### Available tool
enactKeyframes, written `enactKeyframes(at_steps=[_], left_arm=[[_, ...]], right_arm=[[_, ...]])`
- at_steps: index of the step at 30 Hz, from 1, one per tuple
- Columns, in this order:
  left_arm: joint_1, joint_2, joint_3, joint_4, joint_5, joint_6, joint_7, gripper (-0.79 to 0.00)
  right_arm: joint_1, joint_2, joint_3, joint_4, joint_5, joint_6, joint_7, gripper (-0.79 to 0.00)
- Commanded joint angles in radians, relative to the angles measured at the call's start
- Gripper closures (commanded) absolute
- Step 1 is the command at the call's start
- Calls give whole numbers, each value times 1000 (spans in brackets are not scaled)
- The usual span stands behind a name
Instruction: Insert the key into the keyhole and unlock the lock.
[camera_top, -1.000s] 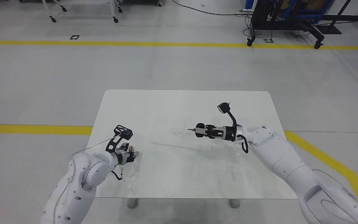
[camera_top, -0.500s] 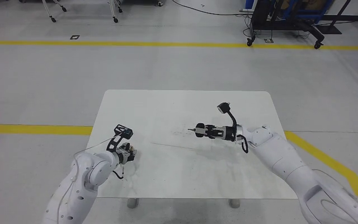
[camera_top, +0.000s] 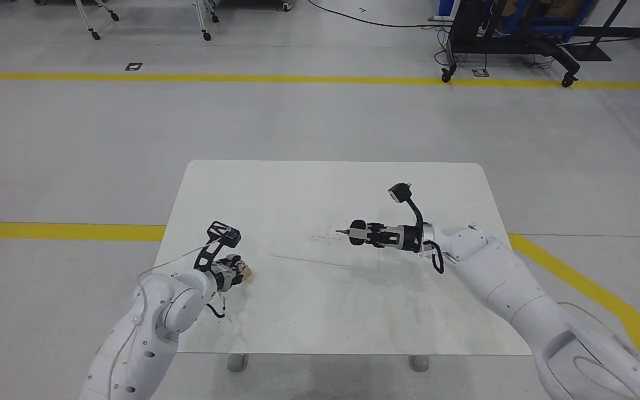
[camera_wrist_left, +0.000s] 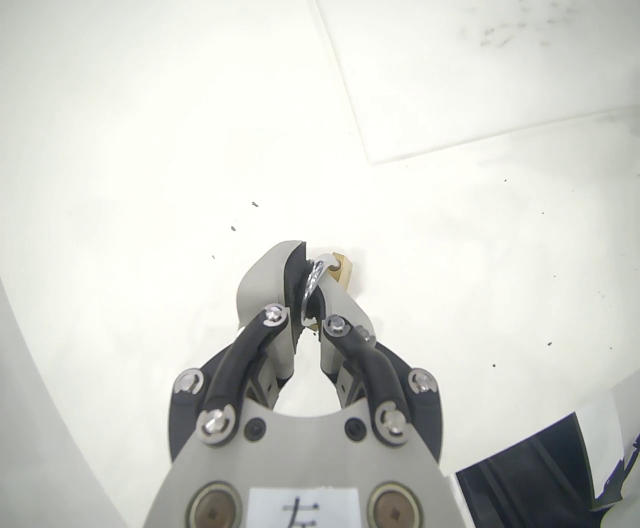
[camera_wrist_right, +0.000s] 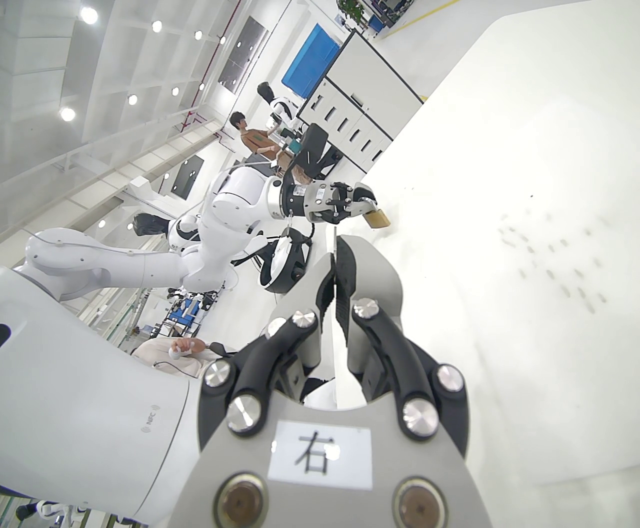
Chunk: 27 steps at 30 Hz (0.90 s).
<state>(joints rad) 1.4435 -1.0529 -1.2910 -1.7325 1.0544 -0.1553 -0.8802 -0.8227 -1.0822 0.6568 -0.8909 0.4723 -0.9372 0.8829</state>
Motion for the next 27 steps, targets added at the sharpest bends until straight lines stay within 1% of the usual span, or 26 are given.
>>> enactKeyframes(at_steps=[1,3,6,8,9,16,17,18,19,22,25,27], left_arm=[[0,-1,-7,4,-41,-30,49,0],[5,-1,-25,14,-96,-73,123,0],[19,-3,-66,46,-222,-157,273,0],[30,-7,-104,88,-378,-240,418,0],[45,-11,-112,121,-508,-314,473,0],[45,-11,-112,121,-508,-314,473,0],[52,-17,-105,117,-619,-322,511,0],[47,-20,-100,136,-693,-323,501,0],[30,-23,-89,163,-774,-322,467,0],[-48,-34,-51,272,-1062,-326,353,0],[-147,-53,6,414,-1338,-305,218,0],[-215,-68,51,511,-1464,-283,140,0]], right_arm=[[0,0,0,0,0,0,0,0],[0,0,0,0,0,0,0,0],[0,0,0,0,0,0,0,0],[0,0,0,0,0,0,0,0],[0,0,0,0,0,0,0,0],[0,0,0,0,0,0,0,0],[0,0,0,0,0,0,0,0],[-6,0,0,-3,-8,13,-12,0],[-14,0,1,-14,-31,34,-32,0],[-30,-3,7,-54,-108,82,-119,0],[-55,-19,5,-90,-42,139,-181,0],[-64,-35,7,-95,38,174,-231,0]])
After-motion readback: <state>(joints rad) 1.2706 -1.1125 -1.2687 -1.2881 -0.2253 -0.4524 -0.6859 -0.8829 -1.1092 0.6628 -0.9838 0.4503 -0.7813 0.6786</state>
